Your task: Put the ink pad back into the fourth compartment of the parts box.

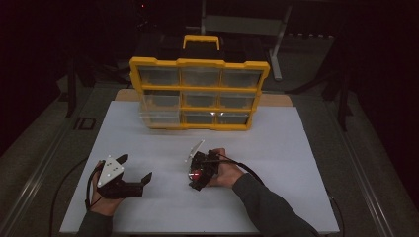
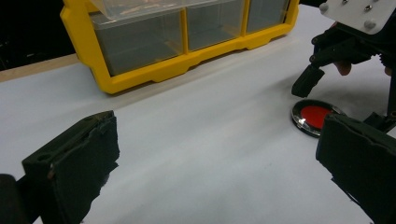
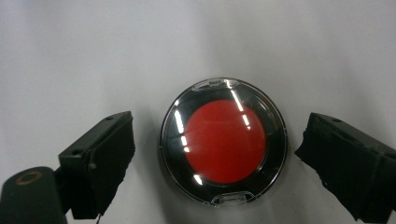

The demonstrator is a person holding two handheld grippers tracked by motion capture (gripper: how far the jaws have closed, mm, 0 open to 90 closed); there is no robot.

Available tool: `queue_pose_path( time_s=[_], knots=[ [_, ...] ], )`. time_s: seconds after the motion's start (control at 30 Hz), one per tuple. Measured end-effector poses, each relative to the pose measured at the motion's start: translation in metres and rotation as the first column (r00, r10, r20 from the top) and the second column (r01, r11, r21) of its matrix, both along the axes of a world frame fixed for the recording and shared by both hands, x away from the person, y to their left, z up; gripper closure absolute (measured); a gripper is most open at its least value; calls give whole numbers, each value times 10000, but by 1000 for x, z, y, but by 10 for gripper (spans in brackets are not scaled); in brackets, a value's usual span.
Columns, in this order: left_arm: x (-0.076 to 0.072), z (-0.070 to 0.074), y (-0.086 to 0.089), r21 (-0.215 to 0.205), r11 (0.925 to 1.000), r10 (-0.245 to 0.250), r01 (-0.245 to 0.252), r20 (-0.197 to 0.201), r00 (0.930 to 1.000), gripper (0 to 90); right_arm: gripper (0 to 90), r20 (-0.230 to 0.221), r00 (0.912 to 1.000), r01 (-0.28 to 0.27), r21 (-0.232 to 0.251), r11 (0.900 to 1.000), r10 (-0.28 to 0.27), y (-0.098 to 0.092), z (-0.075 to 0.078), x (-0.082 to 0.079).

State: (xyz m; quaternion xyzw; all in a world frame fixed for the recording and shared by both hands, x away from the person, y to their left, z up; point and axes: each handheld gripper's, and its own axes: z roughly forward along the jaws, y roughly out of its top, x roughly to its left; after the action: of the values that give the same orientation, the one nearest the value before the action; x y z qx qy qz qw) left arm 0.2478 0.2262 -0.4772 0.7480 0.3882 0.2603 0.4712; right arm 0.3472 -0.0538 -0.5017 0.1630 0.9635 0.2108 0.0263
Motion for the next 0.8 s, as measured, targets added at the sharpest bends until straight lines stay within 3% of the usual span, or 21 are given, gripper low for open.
queue_pose_path(
  time_s=[0.17, 0.2, 0.3, 0.43, 0.53, 0.8],
  knots=[
    [0, 0, 0, 24, 10000, -2, 2, -9, 10000, 0, 135, 38, 9998, 170, -211, 9996, -170, 1, -1, -1],
    [0, 0, 0, 28, 10000, 3, -3, -8, 10000, 0, 139, 154, 9998, -83, -351, 9993, 89, -1, -2, 1],
    [0, 0, 0, 42, 10000, 5, -5, -9, 10000, 0, 153, -67, 9998, 172, -210, 9996, -173, 0, -3, 0],
    [0, 0, -1, 59, 10000, -6, 6, -16, 10000, 0, 188, 25, 10000, -40, -370, 9993, 41, -1, -2, 0],
    [-1, 0, -1, 77, 10000, -12, 12, -12, 10000, 0, 223, -135, 9996, 238, -268, 9994, -242, 0, -1, -1],
    [0, 0, -1, 100, 9999, -31, 32, -21, 10000, 0, 293, -7, 9999, 167, -388, 9991, -167, -2, 1, 0]
  ],
)
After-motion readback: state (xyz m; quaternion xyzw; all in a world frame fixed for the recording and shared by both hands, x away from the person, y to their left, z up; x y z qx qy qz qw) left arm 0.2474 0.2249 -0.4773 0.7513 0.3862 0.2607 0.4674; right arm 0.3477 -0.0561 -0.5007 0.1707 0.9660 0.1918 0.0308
